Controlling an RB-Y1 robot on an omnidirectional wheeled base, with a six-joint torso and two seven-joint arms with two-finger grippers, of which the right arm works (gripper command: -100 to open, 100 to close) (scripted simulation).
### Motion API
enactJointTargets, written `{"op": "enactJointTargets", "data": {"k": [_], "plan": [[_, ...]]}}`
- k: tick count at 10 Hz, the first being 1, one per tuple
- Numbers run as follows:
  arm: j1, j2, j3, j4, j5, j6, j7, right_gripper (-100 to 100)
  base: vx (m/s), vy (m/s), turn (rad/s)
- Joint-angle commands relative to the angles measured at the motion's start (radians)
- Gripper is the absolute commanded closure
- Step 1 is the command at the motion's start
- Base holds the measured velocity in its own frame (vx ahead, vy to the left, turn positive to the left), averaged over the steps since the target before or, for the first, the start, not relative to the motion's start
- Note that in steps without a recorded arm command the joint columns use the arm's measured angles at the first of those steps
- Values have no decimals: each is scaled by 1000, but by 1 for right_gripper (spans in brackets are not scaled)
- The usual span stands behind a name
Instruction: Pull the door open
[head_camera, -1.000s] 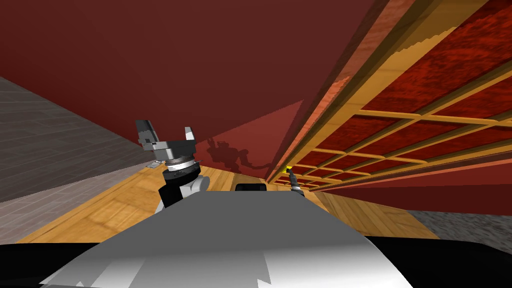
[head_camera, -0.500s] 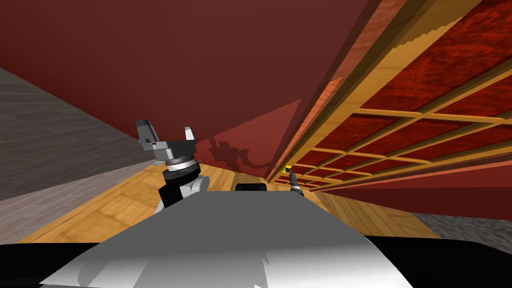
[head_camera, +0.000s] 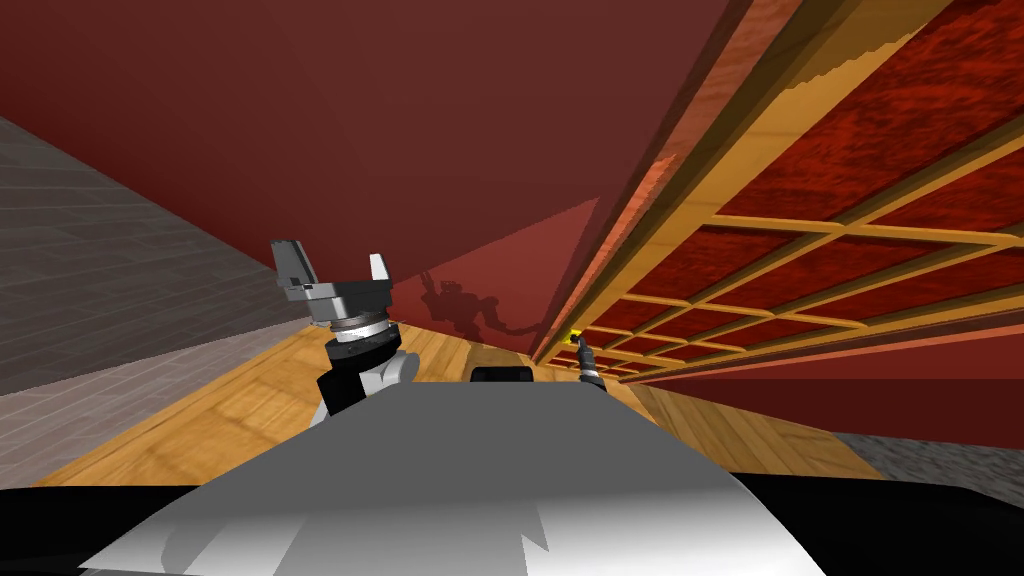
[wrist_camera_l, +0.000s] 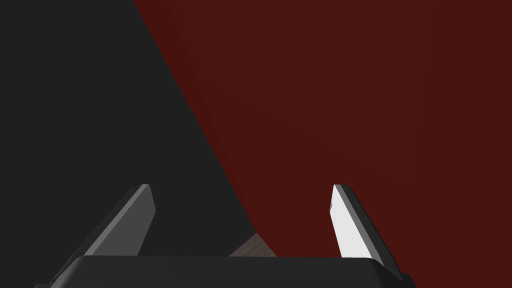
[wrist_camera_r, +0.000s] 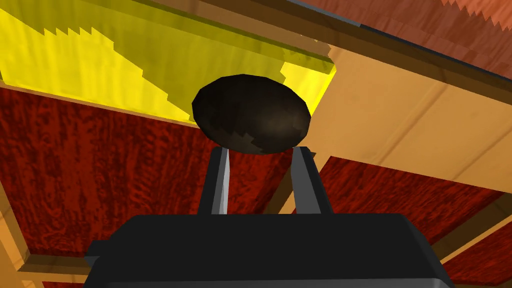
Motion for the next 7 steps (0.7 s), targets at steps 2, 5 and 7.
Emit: {"op": "enactJointTargets", "data": {"k": [2, 5, 7], "plan": [[-10, 10, 38, -10, -26, -6, -76, 100, -42, -18, 35], [-14, 7, 66, -17, -68, 3, -153, 100, -43, -21, 50], [-17, 6, 80, -21, -89, 7, -202, 100, -33, -12, 28]]}}
